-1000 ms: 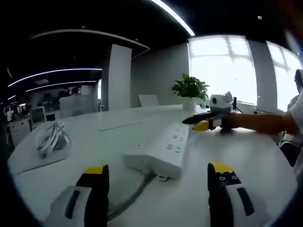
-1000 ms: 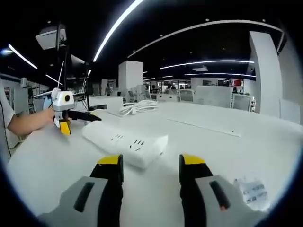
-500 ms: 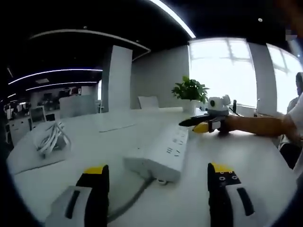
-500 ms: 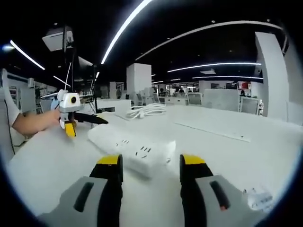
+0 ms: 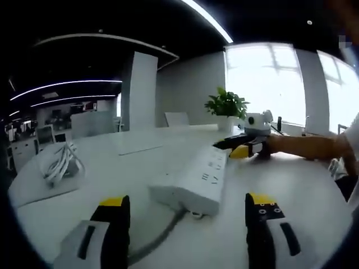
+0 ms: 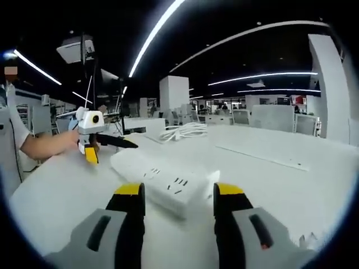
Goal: Straighten the power strip on the desk, plug the charger into it
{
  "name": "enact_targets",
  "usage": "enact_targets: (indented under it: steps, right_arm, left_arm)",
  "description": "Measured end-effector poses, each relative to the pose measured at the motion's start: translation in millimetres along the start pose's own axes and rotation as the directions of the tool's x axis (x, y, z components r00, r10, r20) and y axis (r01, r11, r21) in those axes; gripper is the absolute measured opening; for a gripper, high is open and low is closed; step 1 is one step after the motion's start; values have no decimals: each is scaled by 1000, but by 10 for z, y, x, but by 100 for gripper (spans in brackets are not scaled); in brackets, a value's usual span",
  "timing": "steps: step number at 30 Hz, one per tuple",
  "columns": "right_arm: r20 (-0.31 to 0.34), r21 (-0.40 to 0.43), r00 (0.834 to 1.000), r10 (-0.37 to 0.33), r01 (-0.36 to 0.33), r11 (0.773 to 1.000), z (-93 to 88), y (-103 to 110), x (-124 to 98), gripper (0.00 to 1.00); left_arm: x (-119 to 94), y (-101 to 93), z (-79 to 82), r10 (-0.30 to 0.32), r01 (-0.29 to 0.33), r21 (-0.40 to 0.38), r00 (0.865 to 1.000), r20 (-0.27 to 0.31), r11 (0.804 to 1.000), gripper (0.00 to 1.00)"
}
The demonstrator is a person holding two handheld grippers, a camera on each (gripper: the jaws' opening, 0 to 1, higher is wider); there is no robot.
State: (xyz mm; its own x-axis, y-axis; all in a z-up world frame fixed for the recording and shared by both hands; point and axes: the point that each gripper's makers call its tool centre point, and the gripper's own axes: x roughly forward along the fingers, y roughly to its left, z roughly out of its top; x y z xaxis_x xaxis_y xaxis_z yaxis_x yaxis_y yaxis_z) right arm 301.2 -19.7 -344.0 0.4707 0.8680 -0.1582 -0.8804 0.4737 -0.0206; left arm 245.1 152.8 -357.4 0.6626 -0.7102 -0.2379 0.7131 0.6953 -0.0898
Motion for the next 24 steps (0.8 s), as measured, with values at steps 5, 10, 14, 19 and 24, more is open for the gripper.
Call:
enact_targets:
  steps: [5,10,14,19,24]
  right_arm:
    - [-10,10,1000,3,-2,1000,-16,-52,33,48]
    - [-13,12,1000,4,-4,1000,-25,-33,61,48]
    - [-13,22,1000,14,-14,1000,-25,-56,85,50]
    - [-10,29,1000,29,-28,999,-13,-25,110,52]
    - [-12,36,999,47,-46,998,-17,-24,150,55]
  left_arm:
    - [4,-7,3,-4,4,5,1000,2,1000,85]
    - [15,-4,4,-4,4,13,1000,2,1000,85]
    - [66,-7,35,-12,12,13,1000,10,1000,85]
    - [151,-26,23,-23,23,30,1000,-4,999,85]
    - [164,-20,13,-27,27,36,1000,-10,999,85]
